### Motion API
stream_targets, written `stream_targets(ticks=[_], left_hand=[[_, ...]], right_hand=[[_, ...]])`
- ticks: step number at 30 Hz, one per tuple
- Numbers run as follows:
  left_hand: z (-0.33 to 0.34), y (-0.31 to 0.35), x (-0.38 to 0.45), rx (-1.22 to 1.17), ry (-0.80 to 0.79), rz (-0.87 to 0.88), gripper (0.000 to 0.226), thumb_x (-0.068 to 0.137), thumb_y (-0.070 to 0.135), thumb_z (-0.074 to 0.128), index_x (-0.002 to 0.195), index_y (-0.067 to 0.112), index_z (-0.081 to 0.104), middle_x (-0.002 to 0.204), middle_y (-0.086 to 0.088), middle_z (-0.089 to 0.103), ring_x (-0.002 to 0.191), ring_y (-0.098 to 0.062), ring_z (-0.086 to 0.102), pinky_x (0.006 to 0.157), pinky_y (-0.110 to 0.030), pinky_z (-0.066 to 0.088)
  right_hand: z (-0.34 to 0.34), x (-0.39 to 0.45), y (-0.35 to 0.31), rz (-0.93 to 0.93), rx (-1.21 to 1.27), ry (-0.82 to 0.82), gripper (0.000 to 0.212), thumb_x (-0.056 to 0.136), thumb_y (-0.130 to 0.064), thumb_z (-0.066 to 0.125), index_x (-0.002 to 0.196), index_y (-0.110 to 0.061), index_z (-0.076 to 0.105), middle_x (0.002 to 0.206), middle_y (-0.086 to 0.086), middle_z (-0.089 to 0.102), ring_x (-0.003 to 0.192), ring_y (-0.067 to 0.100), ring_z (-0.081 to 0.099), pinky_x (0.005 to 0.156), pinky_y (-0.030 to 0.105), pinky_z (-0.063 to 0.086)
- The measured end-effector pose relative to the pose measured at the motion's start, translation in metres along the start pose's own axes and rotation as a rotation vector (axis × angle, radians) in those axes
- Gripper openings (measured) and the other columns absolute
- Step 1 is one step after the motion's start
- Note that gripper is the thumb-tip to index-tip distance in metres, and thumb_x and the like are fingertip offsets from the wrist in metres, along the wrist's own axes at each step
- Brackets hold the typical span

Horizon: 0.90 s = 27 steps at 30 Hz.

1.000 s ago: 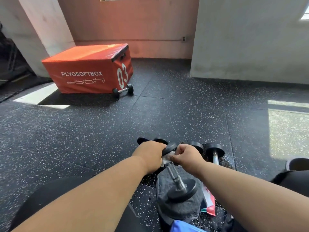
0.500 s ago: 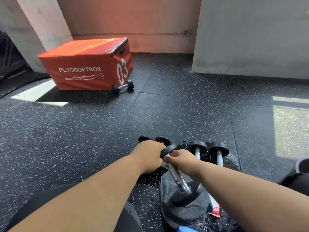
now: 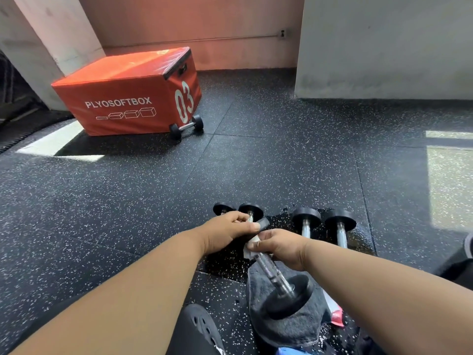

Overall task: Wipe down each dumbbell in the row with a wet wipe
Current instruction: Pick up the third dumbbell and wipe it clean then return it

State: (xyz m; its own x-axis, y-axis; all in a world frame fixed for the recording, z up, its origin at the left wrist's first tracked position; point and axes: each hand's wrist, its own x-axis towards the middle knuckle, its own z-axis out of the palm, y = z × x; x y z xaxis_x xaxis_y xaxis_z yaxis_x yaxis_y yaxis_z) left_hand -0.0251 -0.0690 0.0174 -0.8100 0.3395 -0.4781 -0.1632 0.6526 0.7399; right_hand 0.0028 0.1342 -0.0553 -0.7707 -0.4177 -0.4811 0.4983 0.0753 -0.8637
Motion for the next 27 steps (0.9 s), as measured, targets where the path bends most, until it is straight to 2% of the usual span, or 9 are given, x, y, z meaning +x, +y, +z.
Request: stream_targets(ticks=[2, 5, 7, 11, 14, 17, 20, 23, 27], left_hand=[[0.007, 0.004, 0.003, -0.013, -0.069, -0.03, 0.075, 0.076, 0.076, 0.069, 0.135, 0.029, 0.069, 0.127, 0.004, 0.073, 0.116, -0.013, 0.066, 0.117, -0.047, 0.044], [0.015, 0.008, 0.008, -0.006, -0.083, -0.038, 0.048, 0.106, 0.054, 0.056, 0.115, 0.011, 0.076, 0.109, -0.008, 0.076, 0.096, -0.018, 0.064, 0.112, -0.045, 0.044], [0.017, 0.01, 0.009, -0.053, -0.106, -0.083, 0.048, 0.108, 0.055, 0.053, 0.099, 0.013, 0.076, 0.102, -0.011, 0.076, 0.089, -0.019, 0.063, 0.103, -0.039, 0.046], [0.022, 0.008, 0.017, -0.142, -0.156, -0.151, 0.056, 0.103, 0.068, 0.052, 0.083, 0.02, 0.071, 0.089, -0.01, 0.071, 0.079, -0.021, 0.064, 0.096, -0.039, 0.047], [0.025, 0.008, 0.023, -0.164, -0.105, -0.209, 0.065, 0.097, 0.079, 0.05, 0.07, 0.027, 0.08, 0.088, 0.003, 0.081, 0.092, -0.018, 0.071, 0.115, -0.042, 0.043], [0.03, 0.004, 0.028, -0.169, -0.089, -0.237, 0.063, 0.093, 0.085, 0.047, 0.076, 0.035, 0.083, 0.096, 0.006, 0.082, 0.111, -0.019, 0.071, 0.122, -0.043, 0.037], [0.029, -0.002, 0.031, -0.152, -0.091, -0.262, 0.079, 0.074, 0.096, 0.049, 0.093, 0.028, 0.086, 0.11, -0.006, 0.082, 0.114, -0.023, 0.072, 0.12, -0.047, 0.039], [0.026, -0.001, 0.031, -0.114, -0.115, -0.256, 0.081, 0.075, 0.091, 0.051, 0.101, 0.02, 0.081, 0.115, -0.017, 0.08, 0.104, -0.025, 0.074, 0.114, -0.051, 0.048], [0.031, 0.012, 0.024, -0.037, -0.057, -0.19, 0.095, 0.068, 0.096, 0.053, 0.127, 0.024, 0.068, 0.12, -0.009, 0.076, 0.112, -0.029, 0.072, 0.11, -0.053, 0.047]], right_hand=[[0.008, -0.001, -0.002, -0.038, -0.134, 0.072, 0.007, 0.095, -0.02, 0.079, 0.089, -0.016, 0.078, 0.083, 0.003, 0.076, 0.079, 0.02, 0.067, 0.08, 0.035, 0.054], [0.027, -0.002, -0.001, -0.078, -0.492, 0.281, 0.024, 0.091, -0.039, 0.081, 0.092, -0.018, 0.07, 0.081, 0.001, 0.074, 0.069, 0.016, 0.061, 0.067, 0.034, 0.051], [0.039, -0.004, 0.003, -0.109, -0.68, 0.441, 0.028, 0.09, -0.046, 0.075, 0.096, -0.021, 0.064, 0.087, 0.0, 0.072, 0.075, 0.019, 0.062, 0.068, 0.038, 0.049], [0.046, -0.006, 0.012, -0.176, -0.859, 0.584, 0.026, 0.091, -0.051, 0.058, 0.096, -0.025, 0.056, 0.093, 0.0, 0.07, 0.092, 0.032, 0.066, 0.084, 0.041, 0.052], [0.048, -0.006, 0.013, -0.205, -0.984, 0.642, 0.025, 0.094, -0.05, 0.052, 0.101, -0.026, 0.055, 0.099, 0.0, 0.071, 0.098, 0.034, 0.066, 0.087, 0.044, 0.048], [0.046, -0.003, 0.011, -0.165, -1.045, 0.605, 0.024, 0.098, -0.043, 0.048, 0.109, -0.023, 0.054, 0.106, 0.004, 0.071, 0.101, 0.035, 0.065, 0.089, 0.045, 0.046], [0.031, -0.002, -0.001, -0.096, -0.808, 0.351, 0.016, 0.1, -0.035, 0.058, 0.105, -0.02, 0.06, 0.097, 0.002, 0.07, 0.087, 0.026, 0.066, 0.075, 0.032, 0.053], [0.017, -0.005, -0.008, -0.006, -0.345, 0.133, 0.014, 0.096, -0.022, 0.074, 0.086, -0.017, 0.066, 0.07, -0.004, 0.064, 0.057, 0.011, 0.056, 0.049, 0.02, 0.042], [-0.008, -0.01, 0.001, 0.162, 0.166, -0.156, 0.011, 0.097, -0.01, 0.072, 0.093, -0.011, 0.061, 0.074, 0.006, 0.067, 0.059, 0.013, 0.065, 0.052, 0.023, 0.052]])
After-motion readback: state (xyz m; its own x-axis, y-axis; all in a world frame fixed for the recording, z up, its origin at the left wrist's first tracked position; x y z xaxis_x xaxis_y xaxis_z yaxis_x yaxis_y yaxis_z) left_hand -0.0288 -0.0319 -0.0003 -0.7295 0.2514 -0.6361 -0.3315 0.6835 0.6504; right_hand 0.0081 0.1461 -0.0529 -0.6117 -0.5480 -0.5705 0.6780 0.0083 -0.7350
